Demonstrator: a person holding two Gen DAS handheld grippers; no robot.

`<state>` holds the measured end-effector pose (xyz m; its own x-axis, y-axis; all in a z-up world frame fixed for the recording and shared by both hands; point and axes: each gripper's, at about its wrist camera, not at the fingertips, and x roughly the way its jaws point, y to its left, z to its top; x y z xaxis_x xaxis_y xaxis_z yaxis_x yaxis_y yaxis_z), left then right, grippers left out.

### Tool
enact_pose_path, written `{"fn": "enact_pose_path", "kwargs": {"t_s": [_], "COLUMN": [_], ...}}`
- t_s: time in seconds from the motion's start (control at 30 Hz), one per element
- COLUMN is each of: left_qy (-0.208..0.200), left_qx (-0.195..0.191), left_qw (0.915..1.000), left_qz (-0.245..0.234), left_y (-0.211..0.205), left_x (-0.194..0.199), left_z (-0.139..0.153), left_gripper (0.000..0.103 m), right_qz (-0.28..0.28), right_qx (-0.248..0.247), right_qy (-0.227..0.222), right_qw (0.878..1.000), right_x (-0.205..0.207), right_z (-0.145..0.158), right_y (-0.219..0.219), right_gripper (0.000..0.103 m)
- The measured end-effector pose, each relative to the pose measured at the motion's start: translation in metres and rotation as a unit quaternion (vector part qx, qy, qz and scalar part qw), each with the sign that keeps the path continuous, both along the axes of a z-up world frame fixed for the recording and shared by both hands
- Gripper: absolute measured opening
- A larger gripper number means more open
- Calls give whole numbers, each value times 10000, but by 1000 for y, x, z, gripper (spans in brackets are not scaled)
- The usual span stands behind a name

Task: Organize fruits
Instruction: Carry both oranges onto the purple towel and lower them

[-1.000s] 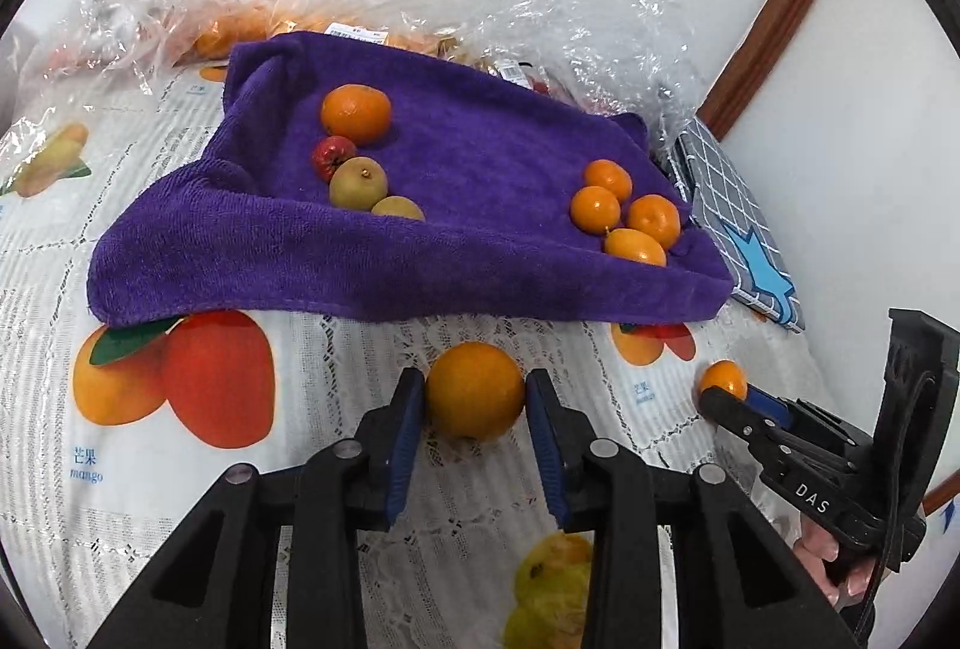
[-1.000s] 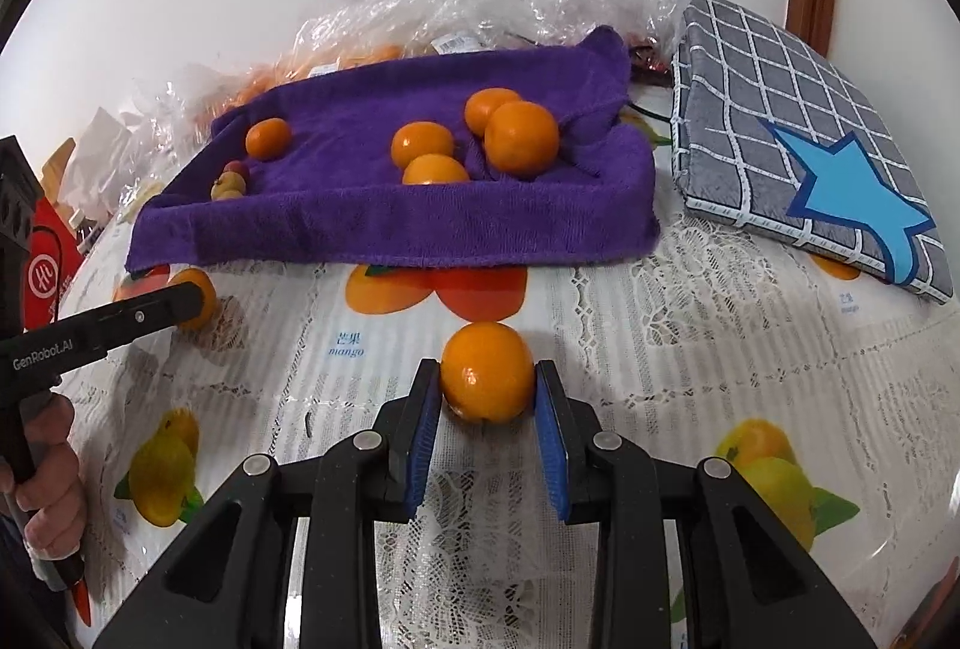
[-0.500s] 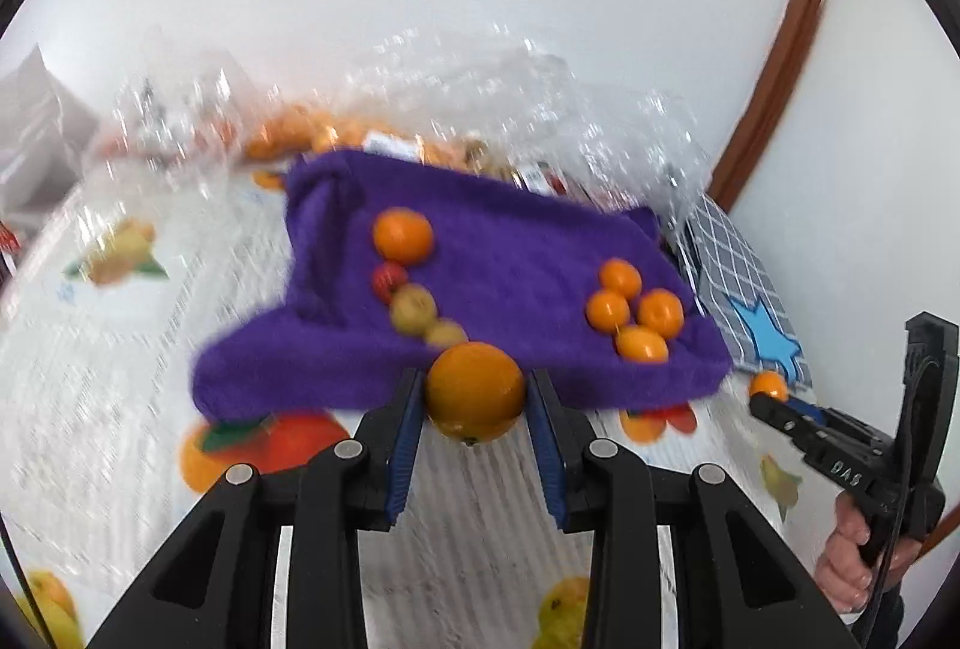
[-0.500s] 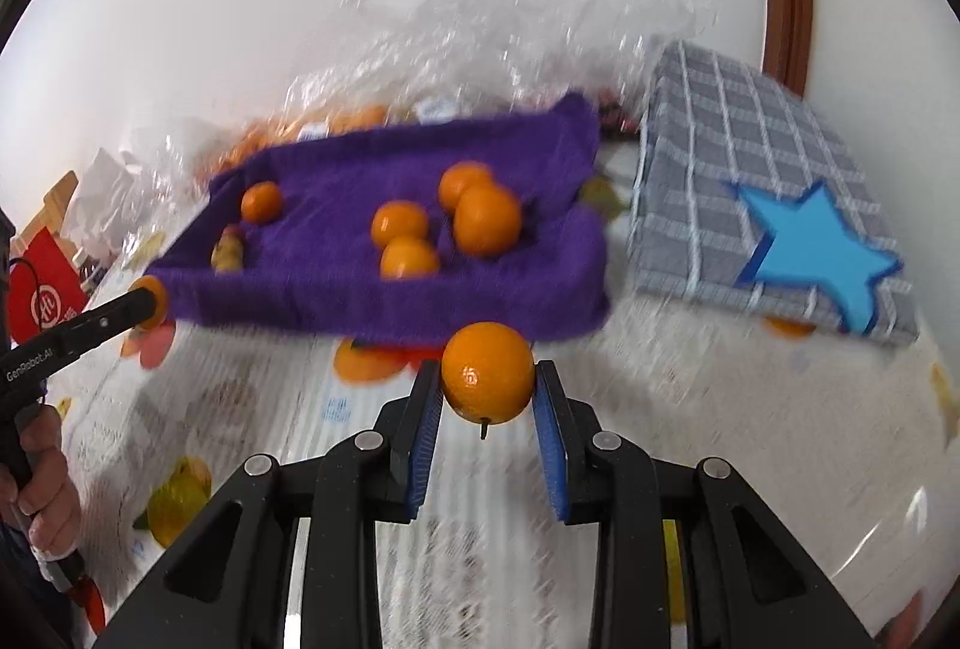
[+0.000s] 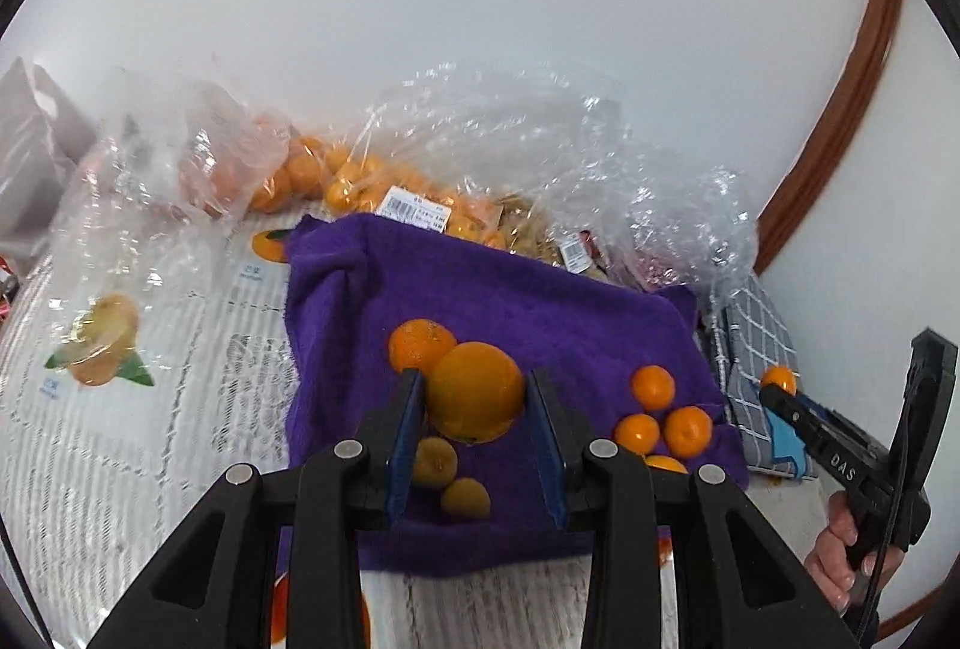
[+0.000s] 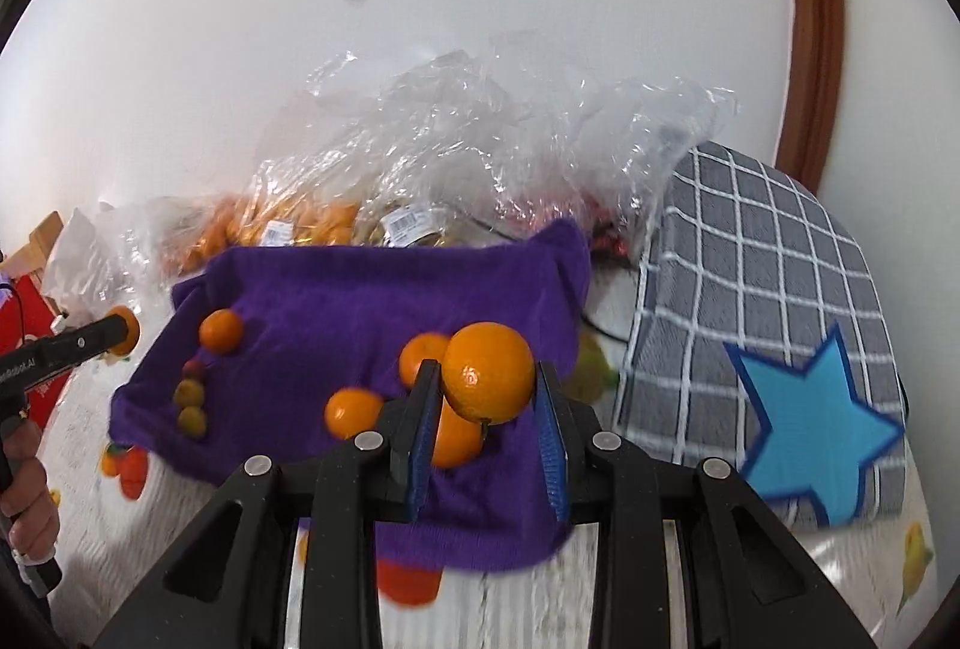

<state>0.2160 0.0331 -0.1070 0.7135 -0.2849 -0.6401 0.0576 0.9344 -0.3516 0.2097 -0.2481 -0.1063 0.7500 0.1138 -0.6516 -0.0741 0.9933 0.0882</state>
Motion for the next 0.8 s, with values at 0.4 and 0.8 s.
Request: {"fn": "enact_pose_path", "kwargs": {"t_s": [0.4, 0.8], "left_qy": [515, 703], "left_qx": [217, 254], "left_qw": [9982, 9967], "left_qz": [-210, -328], "left_y": [-25, -30], "left_x": [41, 46], "left_z": [-39, -54], "left_gripper": [33, 33], "right_qz": [138, 137], "right_qx": [-54, -69], "right_qy": [529, 635], "right_qw": [9985, 9979], "right_x": [62, 71], "right_z": [-45, -60], "right_y": [8, 8], "right_gripper": [31, 30]}}
